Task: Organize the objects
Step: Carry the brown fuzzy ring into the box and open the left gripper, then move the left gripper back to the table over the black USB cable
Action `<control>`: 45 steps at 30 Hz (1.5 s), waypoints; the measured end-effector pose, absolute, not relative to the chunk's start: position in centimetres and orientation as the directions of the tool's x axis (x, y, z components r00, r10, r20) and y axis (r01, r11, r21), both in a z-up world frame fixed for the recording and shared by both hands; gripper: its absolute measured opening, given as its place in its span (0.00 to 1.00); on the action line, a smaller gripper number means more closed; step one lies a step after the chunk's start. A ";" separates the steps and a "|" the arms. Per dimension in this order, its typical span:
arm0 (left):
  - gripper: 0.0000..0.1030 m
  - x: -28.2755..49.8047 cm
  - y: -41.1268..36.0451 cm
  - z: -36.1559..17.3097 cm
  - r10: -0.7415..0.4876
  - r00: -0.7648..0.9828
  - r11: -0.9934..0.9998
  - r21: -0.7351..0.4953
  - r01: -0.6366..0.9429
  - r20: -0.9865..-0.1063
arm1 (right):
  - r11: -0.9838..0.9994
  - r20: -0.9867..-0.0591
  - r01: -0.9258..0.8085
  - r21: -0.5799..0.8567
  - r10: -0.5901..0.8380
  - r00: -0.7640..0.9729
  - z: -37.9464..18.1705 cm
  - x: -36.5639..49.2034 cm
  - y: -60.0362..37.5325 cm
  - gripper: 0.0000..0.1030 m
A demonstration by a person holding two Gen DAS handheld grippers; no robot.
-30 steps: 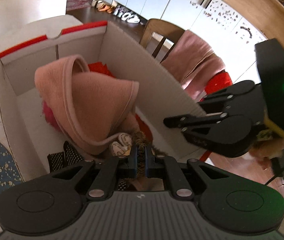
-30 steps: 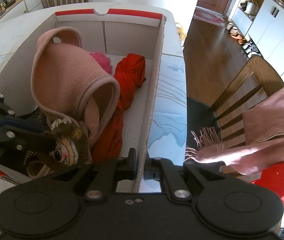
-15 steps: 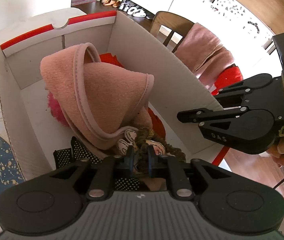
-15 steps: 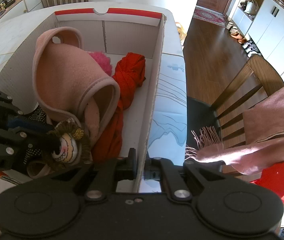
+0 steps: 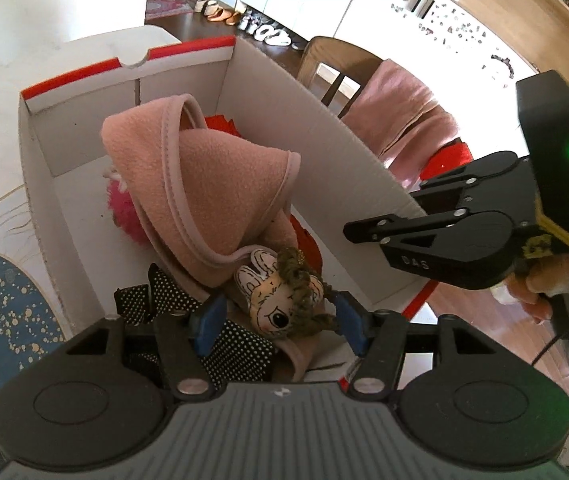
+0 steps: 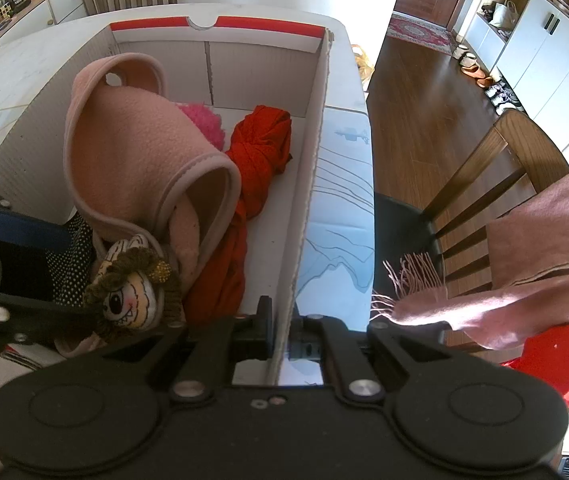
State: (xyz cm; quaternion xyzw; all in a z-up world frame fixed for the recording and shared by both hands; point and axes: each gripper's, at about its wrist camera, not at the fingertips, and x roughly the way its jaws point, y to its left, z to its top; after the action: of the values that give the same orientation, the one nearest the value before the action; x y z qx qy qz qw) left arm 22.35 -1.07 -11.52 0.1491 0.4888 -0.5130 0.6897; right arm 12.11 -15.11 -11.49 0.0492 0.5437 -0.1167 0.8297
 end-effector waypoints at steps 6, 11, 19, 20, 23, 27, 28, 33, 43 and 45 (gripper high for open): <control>0.59 22.0 0.6 -9.3 -0.607 0.025 0.440 -0.310 0.843 -0.794 | 0.968 -0.914 0.245 -0.046 -0.139 0.380 -11.5 12.1 -15.1 0.05; 0.62 22.0 2.4 -7.4 -0.642 0.074 0.465 -0.310 0.830 -0.763 | 0.968 -0.914 0.245 -0.046 -0.140 0.380 -11.4 12.1 -15.1 0.05; 0.69 23.4 7.7 -5.9 -0.653 0.175 0.561 -0.316 0.765 -0.737 | 0.969 -0.916 0.241 -0.051 -0.142 0.376 -11.4 12.1 -15.1 0.05; 0.69 23.6 8.4 -5.9 -0.648 0.187 0.577 -0.316 0.753 -0.738 | 0.969 -0.916 0.240 -0.052 -0.142 0.375 -11.4 12.1 -15.1 0.05; 0.71 24.3 10.5 -6.1 -0.626 0.229 0.626 -0.305 0.718 -0.745 | 0.970 -0.917 0.238 -0.054 -0.143 0.373 -11.4 12.1 -15.0 0.05; 0.79 25.3 13.3 -6.9 -0.585 0.284 0.697 -0.292 0.655 -0.760 | 0.970 -0.917 0.237 -0.057 -0.145 0.372 -11.4 12.1 -15.0 0.05; 0.81 25.5 13.9 -7.2 -0.562 0.305 0.722 -0.276 0.634 -0.768 | 0.970 -0.917 0.238 -0.057 -0.145 0.372 -11.3 12.1 -15.0 0.05; 0.91 26.9 16.5 -9.2 -0.462 0.375 0.825 -0.235 0.513 -0.804 | 0.970 -0.917 0.237 -0.059 -0.146 0.371 -11.3 12.1 -15.0 0.05; 0.96 29.5 19.5 -14.0 -0.307 0.360 0.941 -0.225 0.253 -0.881 | 0.969 -0.917 0.238 -0.061 -0.148 0.371 -11.3 12.0 -15.0 0.05; 0.96 29.8 19.4 -14.7 -0.286 0.356 0.950 -0.214 0.227 -0.890 | 0.969 -0.916 0.238 -0.061 -0.149 0.371 -11.2 12.0 -15.0 0.05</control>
State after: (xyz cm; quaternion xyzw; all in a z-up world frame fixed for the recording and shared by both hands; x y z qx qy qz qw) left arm 29.83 19.43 -14.69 -0.0269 0.5456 -0.1559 0.8230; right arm 11.96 -14.98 -11.24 0.0408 0.5483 -0.1171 0.8271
